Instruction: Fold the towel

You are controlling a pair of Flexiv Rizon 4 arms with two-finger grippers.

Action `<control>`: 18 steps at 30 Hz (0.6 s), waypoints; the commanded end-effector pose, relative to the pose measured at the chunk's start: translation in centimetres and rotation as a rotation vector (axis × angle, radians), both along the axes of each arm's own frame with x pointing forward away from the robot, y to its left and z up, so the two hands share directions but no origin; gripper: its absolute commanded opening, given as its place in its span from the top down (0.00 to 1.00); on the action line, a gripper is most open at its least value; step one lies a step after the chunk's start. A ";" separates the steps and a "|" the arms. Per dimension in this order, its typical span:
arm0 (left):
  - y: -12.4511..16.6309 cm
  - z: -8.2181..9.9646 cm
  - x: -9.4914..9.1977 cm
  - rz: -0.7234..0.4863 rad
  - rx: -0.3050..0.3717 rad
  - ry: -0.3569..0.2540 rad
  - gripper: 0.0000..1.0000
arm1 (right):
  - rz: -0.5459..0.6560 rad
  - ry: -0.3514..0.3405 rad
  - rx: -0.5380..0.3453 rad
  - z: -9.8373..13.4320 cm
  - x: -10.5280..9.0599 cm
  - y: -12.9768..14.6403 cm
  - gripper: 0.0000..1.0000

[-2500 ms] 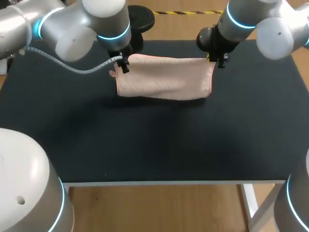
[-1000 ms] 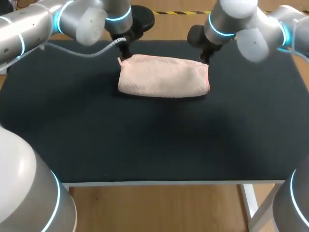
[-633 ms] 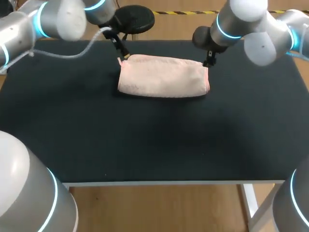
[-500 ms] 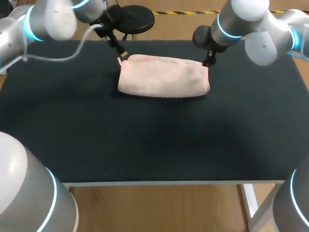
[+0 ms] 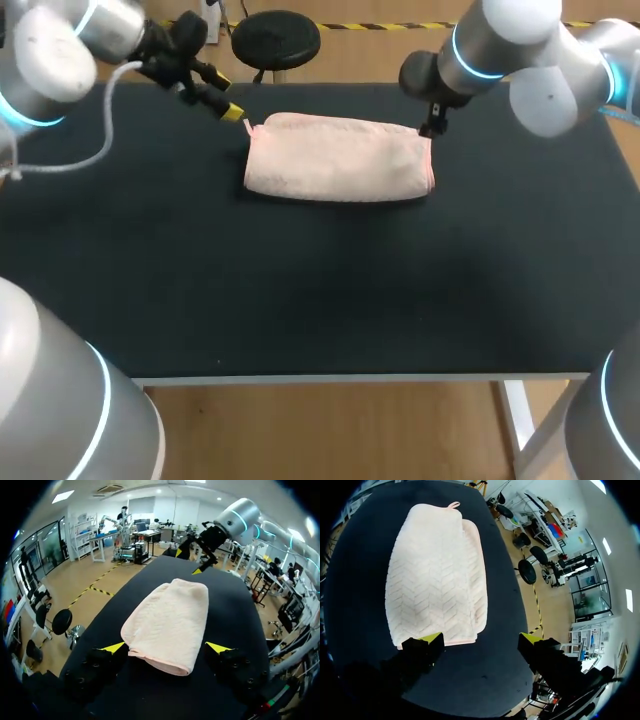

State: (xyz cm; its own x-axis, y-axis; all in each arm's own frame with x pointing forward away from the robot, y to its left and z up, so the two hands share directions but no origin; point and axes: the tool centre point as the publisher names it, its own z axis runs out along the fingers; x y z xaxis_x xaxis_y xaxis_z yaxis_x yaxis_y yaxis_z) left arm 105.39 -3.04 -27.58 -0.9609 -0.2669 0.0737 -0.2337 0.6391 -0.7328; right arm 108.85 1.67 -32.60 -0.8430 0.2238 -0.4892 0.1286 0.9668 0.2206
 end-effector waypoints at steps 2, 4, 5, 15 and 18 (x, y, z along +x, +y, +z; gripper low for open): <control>0.5 -1.1 -0.5 -0.188 -0.250 -0.058 0.00 | -0.003 0.003 -0.002 0.2 -0.5 -0.2 0.00; 0.7 -1.6 -0.8 -0.206 -0.243 -0.043 0.00 | -0.007 0.006 0.001 0.2 -0.7 -0.2 0.00; 0.7 -1.7 -0.9 -0.210 -0.239 -0.040 0.00 | -0.008 0.006 0.002 0.2 -0.8 -0.2 0.00; 0.9 -2.2 -1.5 -0.247 -0.208 -0.042 0.00 | 0.097 0.018 -0.010 0.8 -1.6 -0.1 0.00; 0.7 -2.0 -1.5 -0.258 -0.172 -0.058 0.00 | 0.188 -0.006 -0.061 1.1 -1.9 0.1 0.00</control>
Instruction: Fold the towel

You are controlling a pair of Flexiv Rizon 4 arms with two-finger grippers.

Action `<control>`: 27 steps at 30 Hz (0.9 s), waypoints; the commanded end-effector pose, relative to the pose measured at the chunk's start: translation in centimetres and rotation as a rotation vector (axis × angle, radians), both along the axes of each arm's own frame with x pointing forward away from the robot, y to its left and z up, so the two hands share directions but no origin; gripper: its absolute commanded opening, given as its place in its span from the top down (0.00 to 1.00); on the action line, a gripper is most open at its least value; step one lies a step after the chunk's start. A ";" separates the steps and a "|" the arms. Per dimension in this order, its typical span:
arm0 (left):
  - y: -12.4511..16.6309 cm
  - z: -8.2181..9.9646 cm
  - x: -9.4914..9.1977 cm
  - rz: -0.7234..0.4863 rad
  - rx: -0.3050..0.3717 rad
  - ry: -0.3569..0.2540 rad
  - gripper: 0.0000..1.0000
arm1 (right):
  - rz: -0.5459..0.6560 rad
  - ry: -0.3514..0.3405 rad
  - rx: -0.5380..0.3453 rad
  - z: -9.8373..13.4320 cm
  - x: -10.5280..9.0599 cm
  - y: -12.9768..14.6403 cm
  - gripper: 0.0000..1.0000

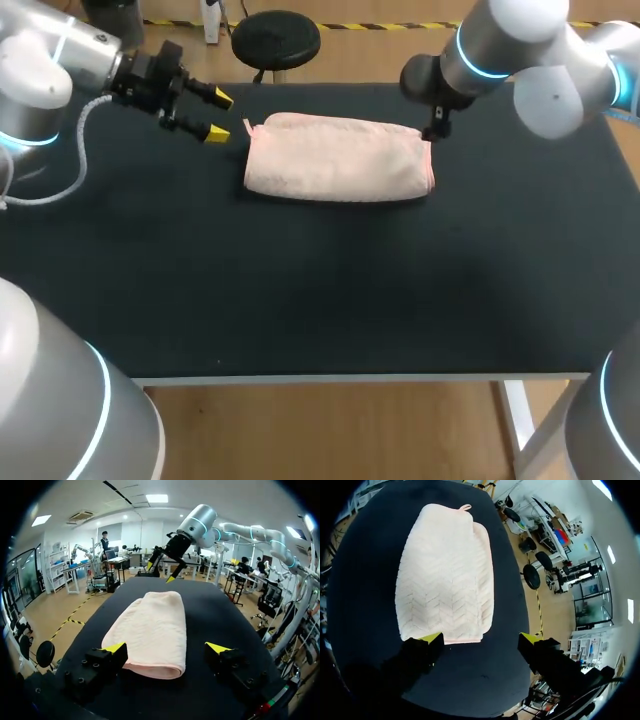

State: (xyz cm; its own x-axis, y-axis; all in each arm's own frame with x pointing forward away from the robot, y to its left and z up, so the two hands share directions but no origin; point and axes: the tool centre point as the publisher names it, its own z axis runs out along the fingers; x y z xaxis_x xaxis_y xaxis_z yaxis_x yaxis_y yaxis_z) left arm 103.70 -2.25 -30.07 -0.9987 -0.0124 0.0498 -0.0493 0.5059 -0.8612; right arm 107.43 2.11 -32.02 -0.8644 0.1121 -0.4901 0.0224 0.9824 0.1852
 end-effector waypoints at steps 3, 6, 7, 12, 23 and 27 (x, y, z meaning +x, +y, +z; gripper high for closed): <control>-0.1 0.5 0.2 -0.012 0.036 -0.010 0.00 | 0.078 -0.012 -0.024 0.5 -0.5 -0.4 0.00; -0.1 0.5 0.2 -0.012 0.036 -0.010 0.00 | 0.078 -0.012 -0.024 0.5 -0.5 -0.4 0.00; -0.1 0.5 0.2 -0.012 0.036 -0.010 0.00 | 0.078 -0.012 -0.024 0.5 -0.5 -0.4 0.00; -0.1 0.5 0.2 -0.012 0.036 -0.010 0.00 | 0.078 -0.012 -0.024 0.5 -0.5 -0.4 0.00; -0.1 0.5 0.2 -0.012 0.036 -0.010 0.00 | -0.014 0.003 0.147 0.3 -0.4 -1.2 0.00; -0.1 0.5 0.2 -0.012 0.036 -0.010 0.00 | -0.193 -0.024 0.372 0.4 0.0 -1.0 0.00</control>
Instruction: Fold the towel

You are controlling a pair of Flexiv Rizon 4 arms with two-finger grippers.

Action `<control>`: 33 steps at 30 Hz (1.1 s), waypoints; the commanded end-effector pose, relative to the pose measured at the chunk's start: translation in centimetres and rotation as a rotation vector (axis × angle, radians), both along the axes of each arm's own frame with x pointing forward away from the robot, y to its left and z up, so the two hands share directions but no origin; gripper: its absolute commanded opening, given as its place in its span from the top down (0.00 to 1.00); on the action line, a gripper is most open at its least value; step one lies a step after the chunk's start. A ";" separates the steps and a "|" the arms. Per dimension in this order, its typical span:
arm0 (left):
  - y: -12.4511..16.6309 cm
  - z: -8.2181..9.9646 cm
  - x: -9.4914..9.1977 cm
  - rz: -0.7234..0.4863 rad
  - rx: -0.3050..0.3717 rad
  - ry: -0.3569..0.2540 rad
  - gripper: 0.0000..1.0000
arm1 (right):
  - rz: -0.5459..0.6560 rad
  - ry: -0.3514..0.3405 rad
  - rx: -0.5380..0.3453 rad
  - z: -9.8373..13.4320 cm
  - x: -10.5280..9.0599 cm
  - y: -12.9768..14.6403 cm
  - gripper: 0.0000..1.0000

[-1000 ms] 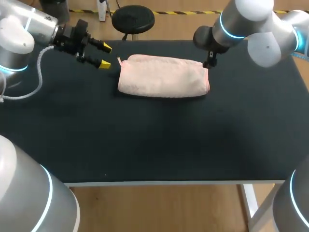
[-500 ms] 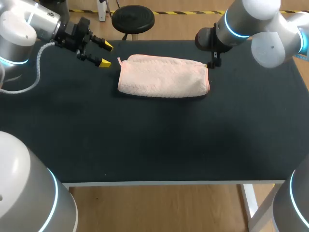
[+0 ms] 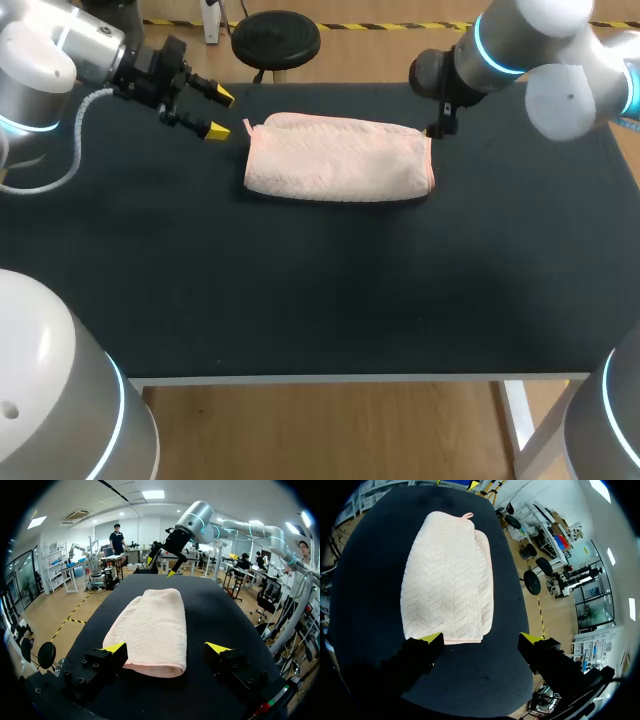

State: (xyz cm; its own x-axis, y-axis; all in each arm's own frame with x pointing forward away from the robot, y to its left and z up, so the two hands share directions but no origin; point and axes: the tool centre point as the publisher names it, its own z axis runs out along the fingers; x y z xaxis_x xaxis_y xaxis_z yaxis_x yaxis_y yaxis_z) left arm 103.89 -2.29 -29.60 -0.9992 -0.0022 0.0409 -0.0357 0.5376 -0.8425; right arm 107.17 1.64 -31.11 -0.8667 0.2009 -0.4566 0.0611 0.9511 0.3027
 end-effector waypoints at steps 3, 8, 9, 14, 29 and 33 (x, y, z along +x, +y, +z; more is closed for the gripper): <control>0.0 0.0 0.0 0.000 0.000 -0.001 0.00 | -0.304 -0.035 0.404 0.0 0.3 -0.1 0.00; 0.0 0.0 0.0 0.000 0.000 -0.001 0.00 | -0.437 0.002 0.566 0.5 -1.2 0.9 0.00; 0.0 0.0 0.0 0.000 0.000 -0.001 0.00 | -0.469 0.013 0.597 0.5 -1.3 1.1 0.00; 0.0 0.0 0.0 0.000 0.000 -0.001 0.00 | -0.678 0.095 0.738 1.0 -2.2 2.0 0.00; 0.0 0.0 0.0 0.000 0.000 -0.001 0.00 | -1.036 0.330 0.915 -0.2 -2.5 0.3 0.00; 0.0 0.0 0.0 0.000 0.000 -0.001 0.00 | -1.090 0.377 0.906 -1.1 -2.7 -0.4 0.00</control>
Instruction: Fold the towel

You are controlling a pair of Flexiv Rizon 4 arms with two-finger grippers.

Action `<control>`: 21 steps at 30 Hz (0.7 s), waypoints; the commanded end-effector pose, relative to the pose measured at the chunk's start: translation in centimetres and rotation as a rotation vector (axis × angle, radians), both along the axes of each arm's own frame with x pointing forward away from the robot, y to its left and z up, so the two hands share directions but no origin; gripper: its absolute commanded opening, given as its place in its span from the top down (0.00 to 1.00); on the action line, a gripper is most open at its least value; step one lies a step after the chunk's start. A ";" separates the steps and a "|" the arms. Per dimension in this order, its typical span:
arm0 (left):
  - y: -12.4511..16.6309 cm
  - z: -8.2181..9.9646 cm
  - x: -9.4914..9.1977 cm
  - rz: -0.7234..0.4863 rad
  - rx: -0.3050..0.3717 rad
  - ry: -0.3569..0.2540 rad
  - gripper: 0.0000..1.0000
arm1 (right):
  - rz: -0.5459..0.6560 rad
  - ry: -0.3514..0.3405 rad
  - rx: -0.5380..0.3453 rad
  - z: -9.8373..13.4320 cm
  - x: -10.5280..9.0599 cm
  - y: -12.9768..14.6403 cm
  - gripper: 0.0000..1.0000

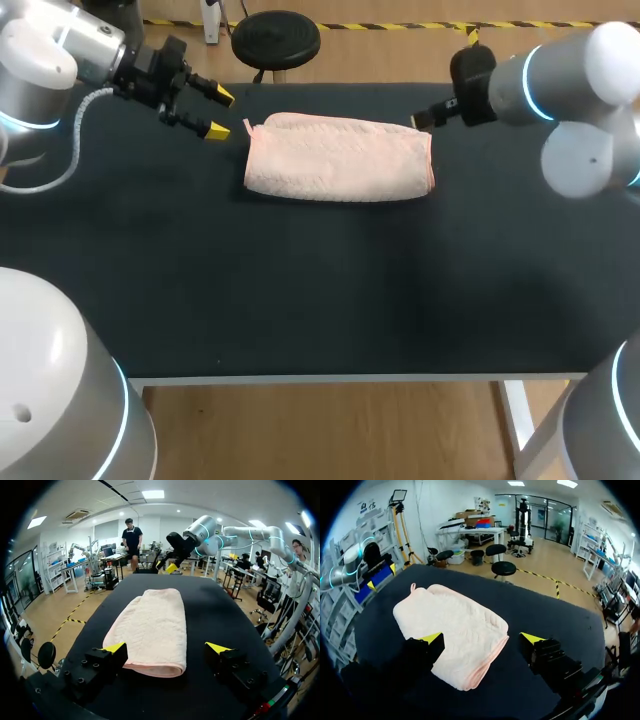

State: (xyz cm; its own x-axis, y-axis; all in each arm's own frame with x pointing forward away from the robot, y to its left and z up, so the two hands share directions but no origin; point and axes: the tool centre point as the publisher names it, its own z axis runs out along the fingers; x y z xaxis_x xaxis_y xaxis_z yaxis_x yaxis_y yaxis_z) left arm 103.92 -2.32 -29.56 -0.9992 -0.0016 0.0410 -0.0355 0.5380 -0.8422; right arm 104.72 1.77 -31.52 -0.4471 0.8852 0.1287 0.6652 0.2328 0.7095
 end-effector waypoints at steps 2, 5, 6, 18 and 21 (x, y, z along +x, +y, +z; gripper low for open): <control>0.0 -0.1 0.0 0.001 -0.001 -0.002 0.00 | -0.284 0.243 0.262 -0.9 -0.4 -0.8 0.00; 0.0 -0.1 0.0 0.001 -0.001 -0.002 0.00 | -0.286 0.297 0.304 -1.6 -0.7 -0.8 0.00; 0.0 -0.1 0.0 0.001 -0.001 -0.002 0.00 | -0.286 0.319 0.312 -2.0 -0.8 -0.8 0.00; 0.0 -0.1 0.0 0.001 -0.001 -0.002 0.00 | -0.230 0.470 0.347 -5.4 -1.3 0.0 0.00; 0.0 -0.1 0.0 0.001 -0.001 -0.002 0.00 | -0.206 0.492 0.332 -6.2 -1.4 0.2 0.00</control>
